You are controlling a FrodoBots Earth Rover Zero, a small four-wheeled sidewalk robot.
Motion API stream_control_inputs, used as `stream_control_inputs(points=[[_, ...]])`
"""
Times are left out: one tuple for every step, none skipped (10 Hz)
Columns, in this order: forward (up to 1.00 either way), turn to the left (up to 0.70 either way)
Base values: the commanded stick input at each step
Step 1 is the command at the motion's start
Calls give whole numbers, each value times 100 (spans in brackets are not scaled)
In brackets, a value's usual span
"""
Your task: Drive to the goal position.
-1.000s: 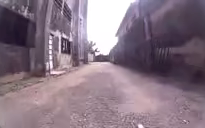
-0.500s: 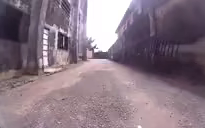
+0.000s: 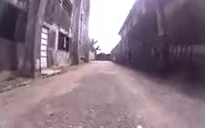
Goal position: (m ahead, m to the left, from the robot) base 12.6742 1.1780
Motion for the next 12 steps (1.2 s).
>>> stream_control_inputs(points=[[85, 0], [85, 0], [85, 0], [85, 0], [85, 0], [85, 0], [85, 0], [85, 0], [85, 0], [85, 0], [85, 0], [85, 0]])
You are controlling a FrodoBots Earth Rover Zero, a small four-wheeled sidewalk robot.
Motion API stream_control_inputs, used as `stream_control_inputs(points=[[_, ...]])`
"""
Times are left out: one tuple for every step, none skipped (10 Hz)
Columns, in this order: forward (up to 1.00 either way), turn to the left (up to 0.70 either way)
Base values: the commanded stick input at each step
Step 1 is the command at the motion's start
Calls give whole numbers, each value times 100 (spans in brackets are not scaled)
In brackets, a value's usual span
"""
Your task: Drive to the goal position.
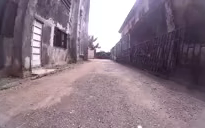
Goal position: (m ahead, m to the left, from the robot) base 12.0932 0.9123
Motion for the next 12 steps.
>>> stream_control_inputs(points=[[85, 0], [85, 0], [85, 0], [85, 0], [85, 0], [85, 0], [85, 0], [85, 0], [85, 0], [85, 0], [85, 0], [85, 0]])
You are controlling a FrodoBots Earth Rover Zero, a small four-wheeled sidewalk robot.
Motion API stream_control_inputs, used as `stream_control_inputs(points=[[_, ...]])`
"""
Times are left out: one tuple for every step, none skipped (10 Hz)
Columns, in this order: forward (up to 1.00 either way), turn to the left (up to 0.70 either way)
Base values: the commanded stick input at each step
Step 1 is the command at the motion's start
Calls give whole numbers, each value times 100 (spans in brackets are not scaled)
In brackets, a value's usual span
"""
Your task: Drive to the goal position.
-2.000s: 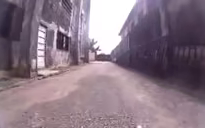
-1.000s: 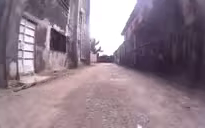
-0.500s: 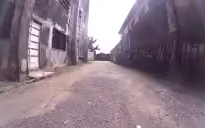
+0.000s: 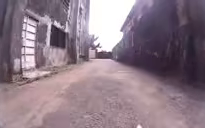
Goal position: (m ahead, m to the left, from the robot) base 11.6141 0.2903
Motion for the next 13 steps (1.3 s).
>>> stream_control_inputs(points=[[85, 0], [85, 0], [85, 0], [85, 0], [85, 0], [85, 0], [85, 0], [85, 0], [85, 0], [85, 0], [85, 0], [85, 0], [85, 0]])
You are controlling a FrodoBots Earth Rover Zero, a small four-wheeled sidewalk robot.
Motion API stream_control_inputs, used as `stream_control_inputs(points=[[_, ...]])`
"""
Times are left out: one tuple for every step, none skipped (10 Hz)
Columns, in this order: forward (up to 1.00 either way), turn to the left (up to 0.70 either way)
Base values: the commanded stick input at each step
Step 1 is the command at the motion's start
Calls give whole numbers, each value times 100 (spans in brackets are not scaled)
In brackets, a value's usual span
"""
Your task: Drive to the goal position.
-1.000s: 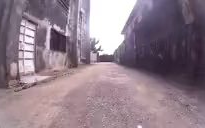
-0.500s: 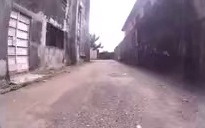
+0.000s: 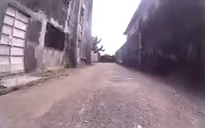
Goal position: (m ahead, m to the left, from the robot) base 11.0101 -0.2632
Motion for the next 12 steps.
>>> stream_control_inputs(points=[[85, 0], [85, 0], [85, 0], [85, 0], [85, 0], [85, 0], [85, 0], [85, 0], [85, 0], [85, 0], [85, 0], [85, 0]])
